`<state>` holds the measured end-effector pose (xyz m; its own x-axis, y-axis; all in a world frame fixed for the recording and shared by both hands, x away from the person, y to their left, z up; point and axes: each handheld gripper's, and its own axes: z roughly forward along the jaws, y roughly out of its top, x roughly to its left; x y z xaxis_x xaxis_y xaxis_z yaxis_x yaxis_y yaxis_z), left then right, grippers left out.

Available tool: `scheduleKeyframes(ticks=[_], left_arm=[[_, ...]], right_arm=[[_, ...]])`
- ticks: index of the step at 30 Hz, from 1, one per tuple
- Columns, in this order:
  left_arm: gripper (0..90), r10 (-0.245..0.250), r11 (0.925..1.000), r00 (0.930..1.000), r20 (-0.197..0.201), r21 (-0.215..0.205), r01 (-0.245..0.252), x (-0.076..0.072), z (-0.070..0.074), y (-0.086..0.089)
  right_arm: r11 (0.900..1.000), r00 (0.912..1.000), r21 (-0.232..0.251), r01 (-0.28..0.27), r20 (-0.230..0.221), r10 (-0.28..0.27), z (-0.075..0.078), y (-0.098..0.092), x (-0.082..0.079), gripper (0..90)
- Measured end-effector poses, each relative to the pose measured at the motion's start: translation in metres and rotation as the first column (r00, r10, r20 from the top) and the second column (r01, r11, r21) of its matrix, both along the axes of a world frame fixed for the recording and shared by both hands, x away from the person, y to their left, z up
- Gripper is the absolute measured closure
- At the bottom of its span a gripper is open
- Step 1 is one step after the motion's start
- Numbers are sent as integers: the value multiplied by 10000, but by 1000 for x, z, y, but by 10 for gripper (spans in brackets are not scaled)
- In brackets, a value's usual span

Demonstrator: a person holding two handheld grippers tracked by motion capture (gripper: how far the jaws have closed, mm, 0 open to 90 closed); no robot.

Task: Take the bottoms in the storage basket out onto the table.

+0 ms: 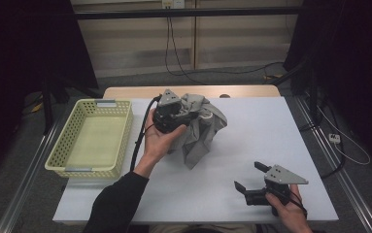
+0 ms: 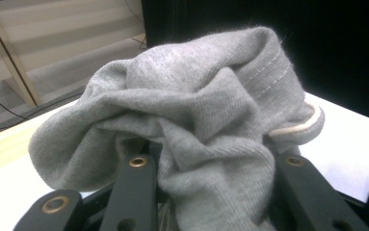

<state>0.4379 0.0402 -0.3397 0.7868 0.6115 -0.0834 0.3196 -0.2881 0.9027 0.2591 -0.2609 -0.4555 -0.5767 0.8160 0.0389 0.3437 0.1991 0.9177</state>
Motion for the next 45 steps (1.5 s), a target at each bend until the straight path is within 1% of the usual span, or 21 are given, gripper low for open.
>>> scheduleKeyframes(ticks=[3,6,7,8,10,14,16,19,22,25,27,28,30,31,34,36,38,40,43,45], left_arm=[[653,-77,10000,10000,-23,58,77,1,-1,-4],[652,-176,9996,9998,-18,242,176,1,-4,-9],[653,-236,9995,9997,-48,222,237,2,-5,-11],[653,-238,9992,9997,-79,316,241,2,-6,-12],[653,-296,9991,9994,-149,302,301,4,-9,-16],[653,-324,9985,9991,-270,439,336,8,-13,-23],[651,-328,9988,9984,-450,350,344,10,-16,-25],[651,-289,9989,9983,-507,344,306,12,-18,-28],[651,-239,9989,9982,-554,398,261,14,-18,-31],[651,-294,9982,9986,-433,501,316,16,-14,-35],[651,-284,9988,9984,-479,397,303,17,-12,-38],[651,-327,9987,9985,-437,385,343,17,-13,-39],[651,-278,9980,9989,-365,557,298,19,-16,-43],[651,-249,9973,9989,-387,674,274,21,-19,-44],[650,-267,9968,9979,-596,742,311,25,-29,-47],[648,-269,9950,9979,-593,944,324,26,-34,-49],[646,-261,9942,9979,-592,1029,321,27,-39,-50],[645,-242,9944,9976,-650,1016,308,28,-42,-51],[640,-198,9931,9975,-678,1143,275,28,-45,-51],[633,-155,9936,9970,-763,1104,239,29,-47,-51]], right_arm=[[10000,10000,-3,11,-30,-11,0,0,0,24],[10000,10000,-17,13,-8,-13,0,0,0,25],[10000,10000,-12,16,-11,-16,0,0,0,25],[10000,10000,2,3,-5,-3,0,0,0,25],[10000,10000,8,3,1,-3,0,0,0,25],[10000,10000,9,-1,2,1,0,0,0,25],[10000,10000,14,-10,-2,10,0,0,0,25],[10000,10000,49,3,-13,-3,0,0,0,25],[10000,10000,28,-7,-20,7,0,0,0,25],[10000,10000,37,-9,-25,9,0,0,0,25],[10000,10000,27,-11,-28,11,0,0,0,25],[10000,10000,35,-13,-27,13,0,0,0,25],[10000,10000,40,-12,-31,12,0,0,0,25],[10000,10000,41,-12,-32,12,0,0,0,25],[10000,10000,71,-23,-11,23,0,0,0,25],[10000,10000,79,-26,-21,26,0,0,0,25],[10000,10000,74,-11,-31,11,0,0,0,25],[10000,10000,75,-8,-28,8,0,0,0,25],[10000,10000,68,-21,-25,21,0,0,0,25],[10000,10000,67,-29,-32,29,0,0,0,25]])
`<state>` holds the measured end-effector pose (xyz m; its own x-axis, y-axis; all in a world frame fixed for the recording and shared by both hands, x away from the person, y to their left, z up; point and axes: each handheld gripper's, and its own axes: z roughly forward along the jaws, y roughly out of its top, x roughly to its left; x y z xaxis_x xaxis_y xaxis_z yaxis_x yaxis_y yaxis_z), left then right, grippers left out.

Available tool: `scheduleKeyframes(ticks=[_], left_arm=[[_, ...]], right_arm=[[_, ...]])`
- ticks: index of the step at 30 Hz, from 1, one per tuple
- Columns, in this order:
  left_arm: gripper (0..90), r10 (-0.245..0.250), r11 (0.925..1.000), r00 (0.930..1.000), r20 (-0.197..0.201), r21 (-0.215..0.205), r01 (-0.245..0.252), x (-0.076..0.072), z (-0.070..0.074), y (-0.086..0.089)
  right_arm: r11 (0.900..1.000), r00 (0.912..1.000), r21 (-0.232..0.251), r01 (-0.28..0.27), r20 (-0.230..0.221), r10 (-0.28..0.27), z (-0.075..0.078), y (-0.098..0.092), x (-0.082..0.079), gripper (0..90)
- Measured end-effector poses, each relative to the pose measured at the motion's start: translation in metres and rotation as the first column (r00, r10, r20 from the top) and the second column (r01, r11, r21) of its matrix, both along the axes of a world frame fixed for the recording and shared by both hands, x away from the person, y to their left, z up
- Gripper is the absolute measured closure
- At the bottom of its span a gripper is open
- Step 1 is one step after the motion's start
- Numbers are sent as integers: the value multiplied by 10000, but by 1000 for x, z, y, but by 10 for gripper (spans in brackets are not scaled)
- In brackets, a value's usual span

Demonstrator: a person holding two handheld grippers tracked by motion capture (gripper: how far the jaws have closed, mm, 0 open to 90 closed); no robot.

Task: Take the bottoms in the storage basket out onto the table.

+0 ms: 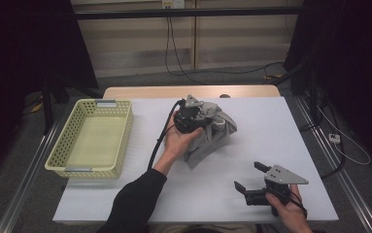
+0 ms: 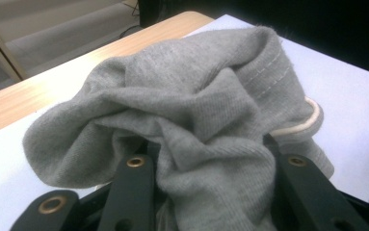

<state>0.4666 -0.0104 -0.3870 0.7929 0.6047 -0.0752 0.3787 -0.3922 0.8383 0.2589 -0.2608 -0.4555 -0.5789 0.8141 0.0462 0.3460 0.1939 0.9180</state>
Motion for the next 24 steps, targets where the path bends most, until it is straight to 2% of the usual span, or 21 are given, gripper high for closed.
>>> scheduleKeyframes(ticks=[5,8,13,24], left_arm=[[617,65,10000,9994,-328,15,-64,0,-8,1],[610,50,9997,9987,-503,220,-39,2,-16,1],[591,99,9988,9983,-573,481,-71,3,-24,0],[541,308,9978,9970,-707,606,-266,7,-32,-3]], right_arm=[[10000,10000,-12,-1,8,1,0,0,0,25],[10000,10000,-19,4,2,-4,0,0,0,25],[10000,10000,-9,-8,6,8,0,0,0,25],[10000,10000,-12,-27,15,27,0,0,0,24]])
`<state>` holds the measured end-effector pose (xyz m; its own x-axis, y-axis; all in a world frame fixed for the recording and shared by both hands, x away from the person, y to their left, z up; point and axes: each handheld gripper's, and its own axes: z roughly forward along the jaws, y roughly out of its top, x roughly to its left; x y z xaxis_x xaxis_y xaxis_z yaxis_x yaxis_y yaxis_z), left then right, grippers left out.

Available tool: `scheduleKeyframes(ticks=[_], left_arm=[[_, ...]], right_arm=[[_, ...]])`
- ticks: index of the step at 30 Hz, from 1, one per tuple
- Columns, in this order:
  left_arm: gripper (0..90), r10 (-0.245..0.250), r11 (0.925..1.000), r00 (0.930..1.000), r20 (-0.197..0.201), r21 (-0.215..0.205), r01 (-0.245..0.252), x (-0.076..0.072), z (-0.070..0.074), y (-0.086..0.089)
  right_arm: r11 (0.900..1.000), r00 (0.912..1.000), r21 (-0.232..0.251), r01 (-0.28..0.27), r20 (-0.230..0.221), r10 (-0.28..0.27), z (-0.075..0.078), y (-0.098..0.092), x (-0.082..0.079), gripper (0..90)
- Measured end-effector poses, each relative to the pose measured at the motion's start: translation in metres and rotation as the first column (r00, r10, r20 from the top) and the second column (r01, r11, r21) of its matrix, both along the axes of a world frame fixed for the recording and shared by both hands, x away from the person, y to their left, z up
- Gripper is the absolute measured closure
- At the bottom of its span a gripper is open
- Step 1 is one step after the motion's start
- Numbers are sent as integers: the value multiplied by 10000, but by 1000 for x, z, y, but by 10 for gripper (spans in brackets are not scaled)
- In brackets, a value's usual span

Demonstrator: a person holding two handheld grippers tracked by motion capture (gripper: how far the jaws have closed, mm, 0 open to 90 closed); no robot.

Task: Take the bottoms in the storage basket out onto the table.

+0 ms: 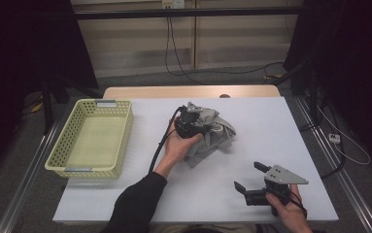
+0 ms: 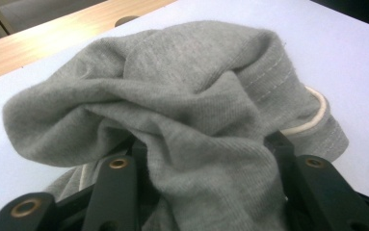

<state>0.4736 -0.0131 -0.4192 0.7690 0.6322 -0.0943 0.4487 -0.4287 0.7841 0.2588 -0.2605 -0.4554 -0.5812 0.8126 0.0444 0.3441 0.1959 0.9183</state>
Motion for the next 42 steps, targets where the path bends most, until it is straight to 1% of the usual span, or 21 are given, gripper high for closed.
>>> scheduleKeyframes(ticks=[3,4,5,9,10,11,12,13,15,16,17,20,22,26,30,33,34,39,41,42], left_arm=[[541,20,10000,10000,-3,60,-20,2,-3,-1],[541,73,10000,10000,-17,-26,-73,2,-4,-2],[541,50,10000,10000,-19,-14,-50,2,-5,-3],[539,7,9999,10000,-70,128,-6,3,-10,-7],[539,17,9999,10000,-3,163,-17,2,-11,-8],[539,-16,9996,10000,31,285,15,3,-11,-9],[538,-16,9996,10000,24,273,15,3,-12,-10],[536,-27,9994,10000,-27,346,28,3,-13,-11],[510,-191,9978,9998,-65,641,195,3,-16,-14],[489,-188,9968,9998,-39,781,191,3,-17,-16],[488,-164,9961,9998,58,867,159,3,-18,-17],[487,-101,9973,9999,-76,723,106,4,-20,-18],[487,-171,9979,9995,-271,619,188,6,-22,-19],[468,-121,9979,9992,-385,625,145,9,-25,-21],[430,-73,9977,9990,-446,672,103,11,-30,-24],[416,-193,9963,9988,-448,825,230,12,-32,-27],[416,-249,9954,9989,-395,913,284,12,-33,-28],[422,-391,9936,9980,-495,1037,441,13,-36,-31],[421,-483,9946,9951,-862,874,559,13,-39,-30],[417,-517,9944,9950,-858,873,592,13,-40,-29]], right_arm=[[10000,10000,-10,6,5,-6,0,0,0,24],[10000,10000,-9,0,5,0,0,0,0,24],[10000,10000,-5,-4,7,4,0,0,0,24],[10000,10000,-41,-26,18,26,0,0,0,24],[10000,10000,-43,-30,16,30,0,0,0,24],[10000,10000,-38,-36,29,36,0,0,0,24],[10000,10000,-45,-34,29,34,0,0,0,24],[10000,10000,-46,-39,33,39,0,1,0,24],[10000,10000,-46,-44,26,44,0,1,0,24],[10000,10000,-49,-50,22,50,0,1,0,24],[10000,10000,-47,-48,15,48,0,1,0,24],[10000,10000,-52,-48,24,49,0,1,0,24],[10000,10000,-67,-57,23,58,0,1,0,24],[10000,10000,-62,-64,14,64,0,1,0,24],[10000,10000,-72,-67,19,67,0,1,0,24],[9999,10000,-56,-87,14,87,0,1,0,24],[9999,10000,-53,-88,12,88,0,1,0,24],[9999,10000,-52,-98,3,98,0,1,0,24],[9999,9999,-49,-105,1,105,0,1,0,24],[9999,9999,-46,-101,1,101,0,1,0,24]])
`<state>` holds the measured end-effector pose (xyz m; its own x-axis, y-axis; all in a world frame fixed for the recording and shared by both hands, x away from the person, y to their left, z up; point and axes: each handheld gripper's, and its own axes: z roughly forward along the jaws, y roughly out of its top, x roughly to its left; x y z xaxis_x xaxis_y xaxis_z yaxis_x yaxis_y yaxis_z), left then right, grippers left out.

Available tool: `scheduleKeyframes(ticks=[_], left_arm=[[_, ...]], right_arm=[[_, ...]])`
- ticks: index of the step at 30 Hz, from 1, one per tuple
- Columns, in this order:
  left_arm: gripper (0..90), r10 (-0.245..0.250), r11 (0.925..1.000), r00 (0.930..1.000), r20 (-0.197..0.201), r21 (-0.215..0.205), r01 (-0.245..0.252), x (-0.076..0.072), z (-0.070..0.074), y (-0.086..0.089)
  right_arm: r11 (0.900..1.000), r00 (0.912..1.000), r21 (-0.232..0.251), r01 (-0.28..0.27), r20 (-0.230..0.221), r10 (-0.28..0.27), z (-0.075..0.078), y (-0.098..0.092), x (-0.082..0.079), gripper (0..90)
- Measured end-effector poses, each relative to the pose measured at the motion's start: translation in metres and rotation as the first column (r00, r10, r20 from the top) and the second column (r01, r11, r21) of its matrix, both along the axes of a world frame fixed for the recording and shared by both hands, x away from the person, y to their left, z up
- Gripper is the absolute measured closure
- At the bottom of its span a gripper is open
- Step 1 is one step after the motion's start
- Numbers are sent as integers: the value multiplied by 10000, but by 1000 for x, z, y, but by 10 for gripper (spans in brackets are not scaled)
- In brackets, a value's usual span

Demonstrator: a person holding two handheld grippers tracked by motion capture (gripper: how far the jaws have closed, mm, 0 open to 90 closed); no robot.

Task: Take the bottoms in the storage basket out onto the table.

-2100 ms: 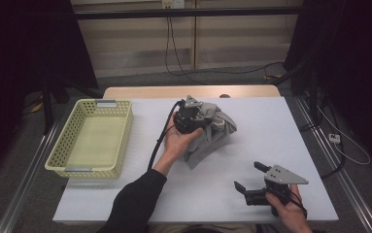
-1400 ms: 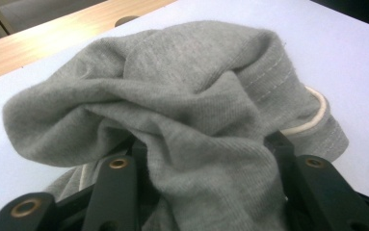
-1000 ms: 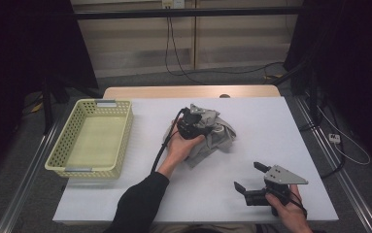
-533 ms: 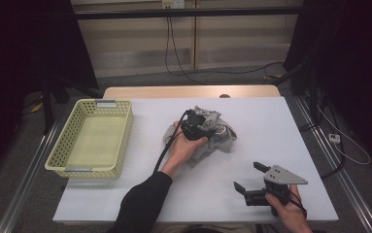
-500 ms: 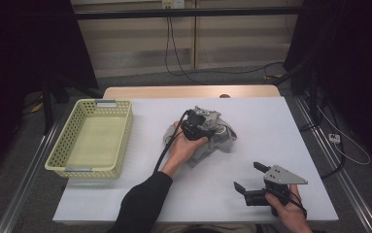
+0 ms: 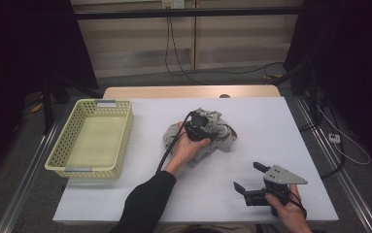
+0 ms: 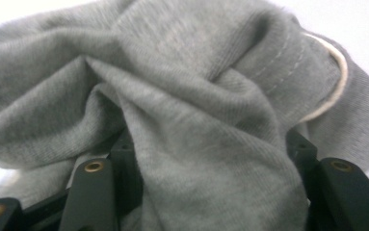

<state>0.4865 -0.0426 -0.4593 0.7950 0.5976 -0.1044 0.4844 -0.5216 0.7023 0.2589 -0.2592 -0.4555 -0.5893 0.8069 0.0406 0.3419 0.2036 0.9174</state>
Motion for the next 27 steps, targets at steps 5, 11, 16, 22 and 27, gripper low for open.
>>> scheduleKeyframes(ticks=[5,11,16,22,27], left_arm=[[396,-258,9995,9992,294,196,252,-4,-3,-2],[374,-287,9995,9995,163,-131,289,-4,-3,1],[326,-11,9992,9992,406,-390,27,-8,-1,1],[213,-77,9984,9982,591,-555,110,-11,2,3],[128,10,9976,9980,629,-697,34,-13,5,3]], right_arm=[[10000,10000,-3,15,-9,-15,0,0,0,24],[10000,10000,1,3,-27,-3,-1,0,1,24],[10000,10000,22,-3,-3,3,0,-1,1,25],[10000,10000,37,-24,9,24,0,0,0,25],[10000,10000,32,13,10,-13,0,0,0,25]])
